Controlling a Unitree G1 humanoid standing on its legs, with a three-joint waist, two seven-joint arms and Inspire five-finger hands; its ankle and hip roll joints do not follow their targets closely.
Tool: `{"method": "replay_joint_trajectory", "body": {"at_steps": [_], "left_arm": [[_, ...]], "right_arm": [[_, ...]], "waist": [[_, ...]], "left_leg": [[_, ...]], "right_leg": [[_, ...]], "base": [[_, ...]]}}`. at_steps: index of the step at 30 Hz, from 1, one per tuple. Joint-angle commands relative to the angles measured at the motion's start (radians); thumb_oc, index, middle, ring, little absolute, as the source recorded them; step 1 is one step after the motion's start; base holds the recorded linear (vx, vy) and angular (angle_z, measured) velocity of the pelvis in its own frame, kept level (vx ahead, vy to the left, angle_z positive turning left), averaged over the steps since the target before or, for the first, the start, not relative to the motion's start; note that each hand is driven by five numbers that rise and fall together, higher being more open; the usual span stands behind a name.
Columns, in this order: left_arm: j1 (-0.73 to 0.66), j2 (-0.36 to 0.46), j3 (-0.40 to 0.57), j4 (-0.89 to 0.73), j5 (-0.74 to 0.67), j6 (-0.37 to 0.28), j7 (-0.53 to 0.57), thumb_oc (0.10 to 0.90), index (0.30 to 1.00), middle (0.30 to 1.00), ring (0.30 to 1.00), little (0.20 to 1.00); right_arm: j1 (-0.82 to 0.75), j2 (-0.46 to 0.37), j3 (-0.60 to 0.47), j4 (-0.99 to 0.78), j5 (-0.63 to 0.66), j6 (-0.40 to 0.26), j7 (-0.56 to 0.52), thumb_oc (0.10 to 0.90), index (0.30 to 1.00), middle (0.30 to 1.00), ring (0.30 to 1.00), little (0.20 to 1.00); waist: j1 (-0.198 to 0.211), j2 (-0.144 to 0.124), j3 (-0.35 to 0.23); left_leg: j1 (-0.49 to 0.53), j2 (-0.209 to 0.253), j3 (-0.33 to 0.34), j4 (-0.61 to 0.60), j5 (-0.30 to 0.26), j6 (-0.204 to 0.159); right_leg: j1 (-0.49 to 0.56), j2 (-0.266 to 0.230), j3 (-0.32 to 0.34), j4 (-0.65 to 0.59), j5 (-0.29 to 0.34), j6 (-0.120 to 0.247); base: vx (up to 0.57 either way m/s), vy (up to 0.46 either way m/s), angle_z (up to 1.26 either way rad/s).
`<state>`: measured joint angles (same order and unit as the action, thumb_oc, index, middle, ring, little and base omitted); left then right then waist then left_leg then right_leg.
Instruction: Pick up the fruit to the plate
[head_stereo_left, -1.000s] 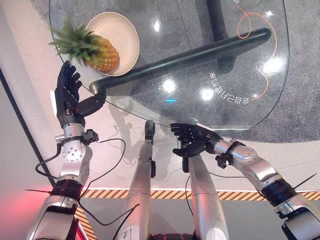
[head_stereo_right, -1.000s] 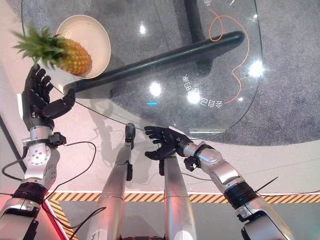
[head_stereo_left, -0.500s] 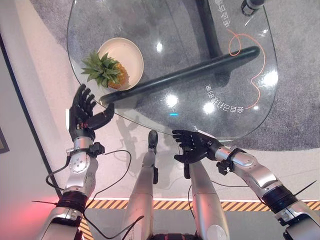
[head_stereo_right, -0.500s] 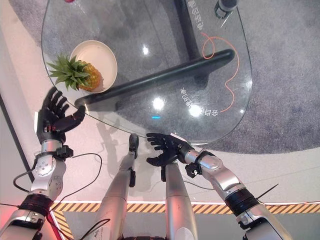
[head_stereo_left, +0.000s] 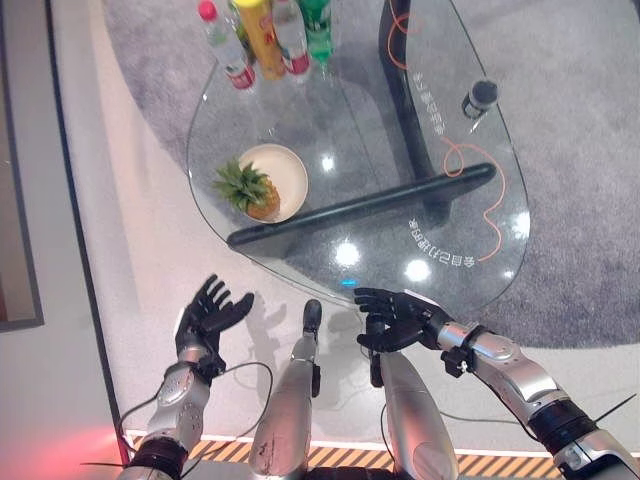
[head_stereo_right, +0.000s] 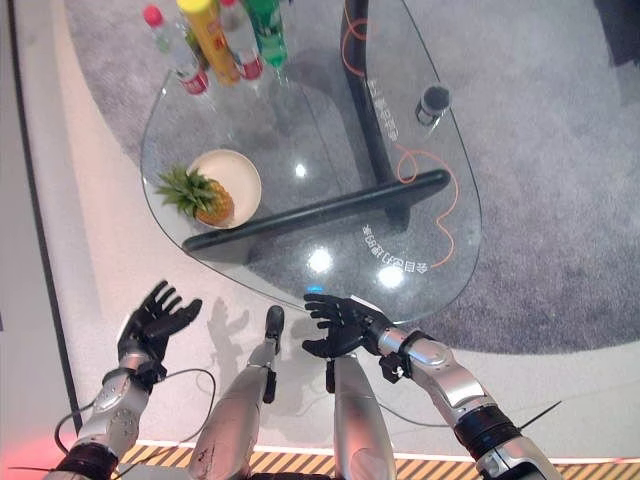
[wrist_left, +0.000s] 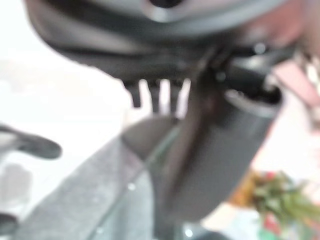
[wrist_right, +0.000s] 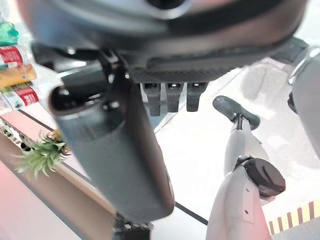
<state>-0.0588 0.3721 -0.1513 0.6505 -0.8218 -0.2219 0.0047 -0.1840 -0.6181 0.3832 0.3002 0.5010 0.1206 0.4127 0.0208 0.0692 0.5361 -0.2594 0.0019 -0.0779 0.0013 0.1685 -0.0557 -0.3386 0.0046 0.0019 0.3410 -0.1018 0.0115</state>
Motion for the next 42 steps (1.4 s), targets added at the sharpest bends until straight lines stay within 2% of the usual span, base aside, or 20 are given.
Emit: {"method": "replay_joint_trajectory", "body": {"at_steps": [1, 5, 8, 14, 16, 20, 23, 25, 30, 42], "left_arm": [[0.034, 0.029, 0.004, -0.016, 0.032, 0.008, -0.031, 0.800, 0.900, 0.900, 0.900, 0.900], [0.066, 0.003, 0.029, 0.020, 0.044, 0.063, -0.021, 0.800, 0.900, 0.900, 0.900, 0.900], [0.095, -0.024, 0.046, 0.067, 0.111, 0.104, -0.033, 0.800, 0.900, 0.900, 0.900, 0.900], [0.106, -0.062, 0.061, 0.164, 0.155, 0.156, -0.024, 0.800, 0.900, 0.900, 0.900, 0.900], [0.109, -0.083, 0.069, 0.237, 0.157, 0.184, -0.037, 0.800, 0.900, 0.900, 0.900, 0.900], [0.092, -0.109, 0.081, 0.378, 0.159, 0.210, -0.043, 0.800, 0.900, 0.900, 0.900, 0.900], [0.077, -0.120, 0.101, 0.455, 0.161, 0.227, -0.074, 0.800, 0.900, 0.900, 0.900, 0.900], [0.066, -0.131, 0.105, 0.525, 0.177, 0.239, -0.110, 0.800, 0.900, 0.900, 0.900, 0.900], [0.042, -0.151, 0.126, 0.626, 0.215, 0.265, -0.116, 0.800, 0.900, 0.900, 0.900, 0.900], [0.008, -0.170, 0.146, 0.694, 0.235, 0.285, -0.101, 0.800, 0.900, 0.900, 0.900, 0.900]], "right_arm": [[0.032, 0.038, -0.035, -0.012, 0.024, -0.033, 0.048, 0.800, 0.900, 0.900, 0.900, 0.900], [0.080, 0.088, -0.049, 0.064, 0.027, -0.021, 0.027, 0.800, 0.900, 0.900, 0.900, 0.900], [0.128, 0.143, -0.060, 0.138, -0.054, -0.019, -0.018, 0.800, 0.900, 0.900, 0.900, 0.900], [0.162, 0.206, -0.071, 0.279, -0.097, -0.004, -0.058, 0.800, 0.900, 0.900, 0.900, 0.900], [0.175, 0.245, -0.078, 0.393, -0.108, -0.017, -0.082, 0.800, 0.900, 0.900, 0.900, 0.900], [0.165, 0.281, -0.093, 0.584, -0.177, -0.041, -0.121, 0.800, 0.900, 0.900, 0.900, 0.900], [0.157, 0.300, -0.103, 0.691, -0.186, -0.062, -0.121, 0.800, 0.900, 0.900, 0.900, 0.900], [0.150, 0.318, -0.114, 0.768, -0.181, -0.060, -0.127, 0.800, 0.900, 0.900, 0.900, 0.900], [0.147, 0.346, -0.158, 0.906, -0.168, -0.040, -0.111, 0.800, 0.900, 0.900, 0.900, 0.900], [0.155, 0.381, -0.186, 0.985, -0.192, -0.034, -0.111, 0.800, 0.900, 0.900, 0.900, 0.900]], "waist": [[0.002, -0.057, -0.084], [0.007, -0.066, -0.138], [0.010, -0.076, -0.193], [0.014, -0.085, -0.274], [0.013, -0.086, -0.321], [0.007, -0.085, -0.368], [0.004, -0.085, -0.389], [0.002, -0.086, -0.405], [-0.012, -0.086, -0.437], [-0.032, -0.089, -0.468]], "left_leg": [[0.074, -0.126, 0.029, 0.068, -0.153, 0.037], [0.132, -0.115, 0.018, 0.031, -0.152, 0.032], [0.175, -0.106, 0.011, 0.007, -0.148, 0.028], [0.242, -0.090, 0.015, -0.031, -0.148, 0.025], [0.279, -0.081, 0.020, -0.053, -0.150, 0.023], [0.320, -0.070, 0.033, -0.073, -0.158, 0.022], [0.336, -0.067, 0.040, -0.077, -0.165, 0.022], [0.346, -0.064, 0.046, -0.078, -0.170, 0.023], [0.371, -0.055, 0.067, -0.078, -0.187, 0.025], [0.397, -0.044, 0.077, -0.088, -0.200, 0.027]], "right_leg": [[0.145, -0.024, -0.023, -0.275, 0.131, 0.077], [0.205, -0.024, -0.036, -0.302, 0.131, 0.075], [0.251, -0.024, -0.045, -0.321, 0.133, 0.073], [0.319, -0.023, -0.052, -0.354, 0.135, 0.074], [0.353, -0.020, -0.049, -0.372, 0.134, 0.074], [0.392, -0.019, -0.043, -0.394, 0.132, 0.074], [0.410, -0.019, -0.037, -0.405, 0.132, 0.073], [0.421, -0.018, -0.031, -0.413, 0.132, 0.072], [0.440, -0.015, -0.012, -0.423, 0.129, 0.070], [0.459, -0.009, 0.002, -0.425, 0.120, 0.065]], "base": [[0.02, -0.085, 0.14], [0.02, -0.083, 0.16], [0.04, -0.092, 0.08], [0.06, -0.066, 0.12], [0.09, -0.050, 0.03], [0.04, -0.027, 0.01], [0.01, -0.009, 0.00], [0.03, -0.034, -0.01], [0.07, -0.025, -0.08], [0.03, -0.020, -0.08]]}}
